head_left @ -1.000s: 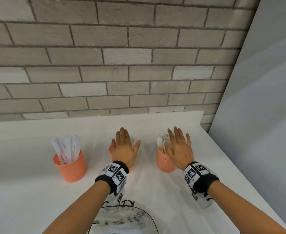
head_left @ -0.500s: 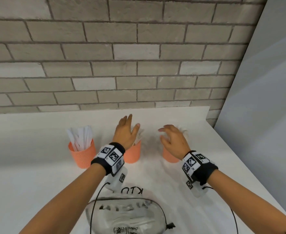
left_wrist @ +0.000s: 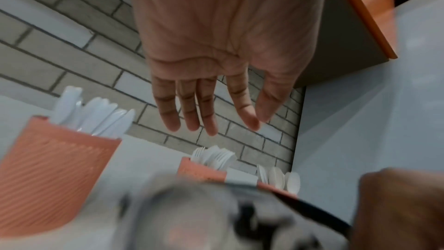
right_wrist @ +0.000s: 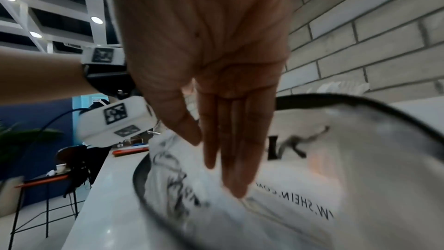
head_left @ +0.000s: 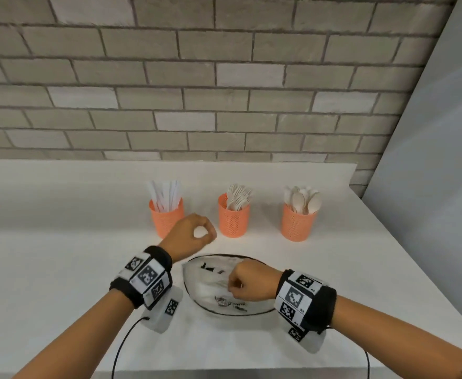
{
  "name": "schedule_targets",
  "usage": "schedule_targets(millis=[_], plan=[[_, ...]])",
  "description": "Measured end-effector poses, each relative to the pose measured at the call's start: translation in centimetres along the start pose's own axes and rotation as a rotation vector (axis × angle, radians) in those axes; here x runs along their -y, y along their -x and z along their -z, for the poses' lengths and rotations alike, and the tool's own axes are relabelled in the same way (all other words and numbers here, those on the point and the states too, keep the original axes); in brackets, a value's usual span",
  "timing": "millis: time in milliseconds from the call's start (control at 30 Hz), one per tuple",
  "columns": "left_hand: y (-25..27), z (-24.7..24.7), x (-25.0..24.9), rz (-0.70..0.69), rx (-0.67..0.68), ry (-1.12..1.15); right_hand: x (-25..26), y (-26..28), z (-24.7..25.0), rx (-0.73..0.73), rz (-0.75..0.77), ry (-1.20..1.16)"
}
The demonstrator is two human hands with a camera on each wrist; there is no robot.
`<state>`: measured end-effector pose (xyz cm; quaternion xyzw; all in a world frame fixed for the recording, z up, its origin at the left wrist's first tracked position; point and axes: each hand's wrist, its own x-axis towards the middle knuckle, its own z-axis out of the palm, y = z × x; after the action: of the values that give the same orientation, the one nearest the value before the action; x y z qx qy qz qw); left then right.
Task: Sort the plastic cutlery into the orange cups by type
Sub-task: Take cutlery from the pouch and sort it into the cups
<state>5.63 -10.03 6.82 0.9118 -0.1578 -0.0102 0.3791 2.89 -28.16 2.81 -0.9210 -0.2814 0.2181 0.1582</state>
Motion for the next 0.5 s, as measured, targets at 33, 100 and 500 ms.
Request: schedule_targets(millis=[33, 100, 500], plan=[[0.9, -0.5, 0.5, 0.017, 0.016, -0.012, -0.3, -0.3, -0.5, 0.015, -0.052, 0.019], [2.4, -1.5, 1.6, 0.064, 0.038, -0.061, -0.7, -0.9, -1.1, 0.041, -0.139, 0.044], [6.8, -5.1, 3.5, 0.342, 0.166, -0.02, -0.9, -3.9, -2.2, 0.152, -0.296, 0.048]])
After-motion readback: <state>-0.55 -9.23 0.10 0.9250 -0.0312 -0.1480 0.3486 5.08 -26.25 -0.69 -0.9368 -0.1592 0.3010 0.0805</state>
